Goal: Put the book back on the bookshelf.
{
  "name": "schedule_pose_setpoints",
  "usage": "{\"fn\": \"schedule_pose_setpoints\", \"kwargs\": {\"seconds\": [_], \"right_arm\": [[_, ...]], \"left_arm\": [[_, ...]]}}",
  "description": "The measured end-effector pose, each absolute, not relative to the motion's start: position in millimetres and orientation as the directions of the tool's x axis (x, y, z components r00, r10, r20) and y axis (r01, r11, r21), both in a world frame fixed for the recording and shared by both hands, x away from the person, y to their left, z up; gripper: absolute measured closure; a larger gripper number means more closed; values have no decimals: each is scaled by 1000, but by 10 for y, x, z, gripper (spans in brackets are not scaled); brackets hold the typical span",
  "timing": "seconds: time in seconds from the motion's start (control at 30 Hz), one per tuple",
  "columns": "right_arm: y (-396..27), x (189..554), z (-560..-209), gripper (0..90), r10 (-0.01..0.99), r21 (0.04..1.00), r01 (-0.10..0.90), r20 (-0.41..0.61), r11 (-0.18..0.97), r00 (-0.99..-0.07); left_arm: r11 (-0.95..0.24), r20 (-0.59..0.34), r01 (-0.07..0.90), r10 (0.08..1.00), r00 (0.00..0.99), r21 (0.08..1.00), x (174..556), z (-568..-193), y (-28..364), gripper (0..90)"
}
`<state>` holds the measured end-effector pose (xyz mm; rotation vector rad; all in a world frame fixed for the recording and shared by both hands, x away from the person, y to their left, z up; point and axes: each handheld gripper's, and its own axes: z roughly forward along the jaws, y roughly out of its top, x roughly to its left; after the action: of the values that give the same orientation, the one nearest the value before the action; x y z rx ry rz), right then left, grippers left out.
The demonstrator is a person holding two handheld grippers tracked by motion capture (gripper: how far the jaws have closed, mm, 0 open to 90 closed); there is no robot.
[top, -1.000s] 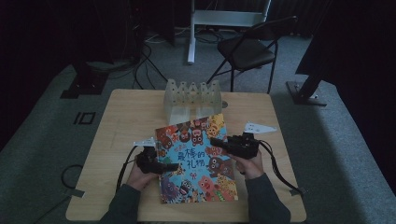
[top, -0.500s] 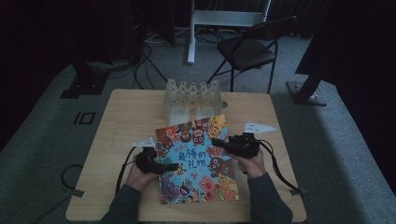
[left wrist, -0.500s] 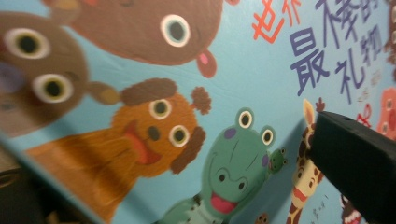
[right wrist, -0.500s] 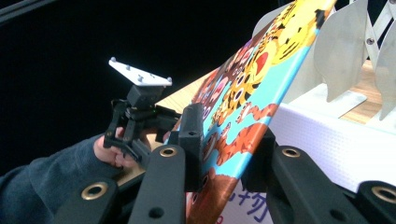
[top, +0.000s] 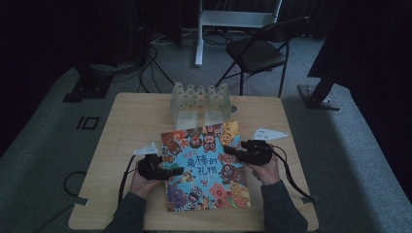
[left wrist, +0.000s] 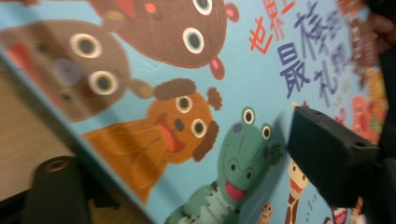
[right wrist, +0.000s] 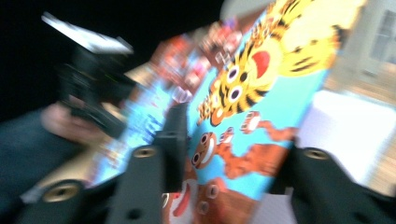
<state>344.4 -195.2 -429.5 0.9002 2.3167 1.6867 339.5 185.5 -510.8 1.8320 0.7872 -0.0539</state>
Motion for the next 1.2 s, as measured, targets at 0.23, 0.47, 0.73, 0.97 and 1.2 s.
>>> {"fn": "schedule_pose_setpoints", "kwargs": {"seconds": [0.23, 0.47, 0.73, 0.97, 1.2], "right_arm": [[-1911, 3456, -4363, 498, 592, 888, 402, 203, 225, -780], [-1880, 3435, -4293, 477, 611, 900, 367, 157, 235, -776], [-1830, 3452, -4306, 412, 644, 897, 351, 105, 268, -758], [-1816, 3409, -4321, 368, 647, 904, 329, 81, 273, -758], [-1793, 3354, -4344, 315, 663, 898, 320, 43, 302, -747]], "left_arm": [[-181, -337, 482, 510, 791, 857, 3333, -5012, 1918, 335], [-187, -257, 421, 558, 789, 887, 3273, -4843, 1924, 384], [-202, -156, 332, 590, 792, 921, 3188, -4649, 1941, 505], [-199, -128, 288, 572, 810, 937, 3137, -4658, 1958, 517], [-220, -85, 248, 563, 822, 943, 3096, -4626, 1945, 517]]}}
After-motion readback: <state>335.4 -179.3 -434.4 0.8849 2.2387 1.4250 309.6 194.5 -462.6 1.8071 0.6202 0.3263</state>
